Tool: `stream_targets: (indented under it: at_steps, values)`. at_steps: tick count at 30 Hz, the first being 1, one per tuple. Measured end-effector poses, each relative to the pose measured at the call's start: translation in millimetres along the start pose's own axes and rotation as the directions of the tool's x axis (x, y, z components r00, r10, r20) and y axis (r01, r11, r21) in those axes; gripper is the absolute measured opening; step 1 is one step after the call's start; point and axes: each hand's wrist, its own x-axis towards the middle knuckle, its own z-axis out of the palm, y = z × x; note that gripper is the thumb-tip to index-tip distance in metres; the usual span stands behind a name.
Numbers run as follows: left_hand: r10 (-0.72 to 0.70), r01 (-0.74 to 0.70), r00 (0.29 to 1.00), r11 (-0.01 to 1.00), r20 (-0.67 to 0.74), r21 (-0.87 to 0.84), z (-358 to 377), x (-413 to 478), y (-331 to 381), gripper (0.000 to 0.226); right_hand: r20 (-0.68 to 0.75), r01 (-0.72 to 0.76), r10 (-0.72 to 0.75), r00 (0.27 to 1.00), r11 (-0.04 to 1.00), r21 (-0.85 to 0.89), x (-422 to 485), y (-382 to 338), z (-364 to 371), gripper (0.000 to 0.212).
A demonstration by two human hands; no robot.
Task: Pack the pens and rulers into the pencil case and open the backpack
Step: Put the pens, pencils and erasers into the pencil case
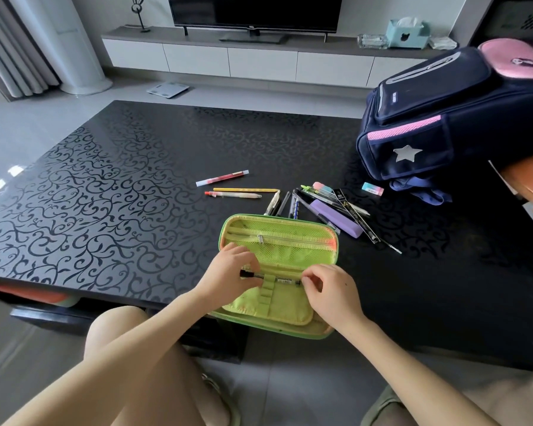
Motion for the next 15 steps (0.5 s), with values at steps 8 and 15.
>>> stream_targets:
  at_steps: [8, 15]
  values:
    - [-0.148, 0.172, 0.960, 0.982, -0.239, 0.083, -3.9, 23.6, -18.4, 0.014, 0.122, -0.105, 0.143, 0.982, 0.955, -0.279, 77.5, -65.8, 30.5, 0.038]
    - [-0.146, 0.216, 0.956, 0.938, -0.255, 0.272, 16.0, 45.4, -18.9, 0.015, 0.160, -0.287, 0.371, 0.915, 0.876, -0.386, 105.2, -73.9, 53.4, 0.036]
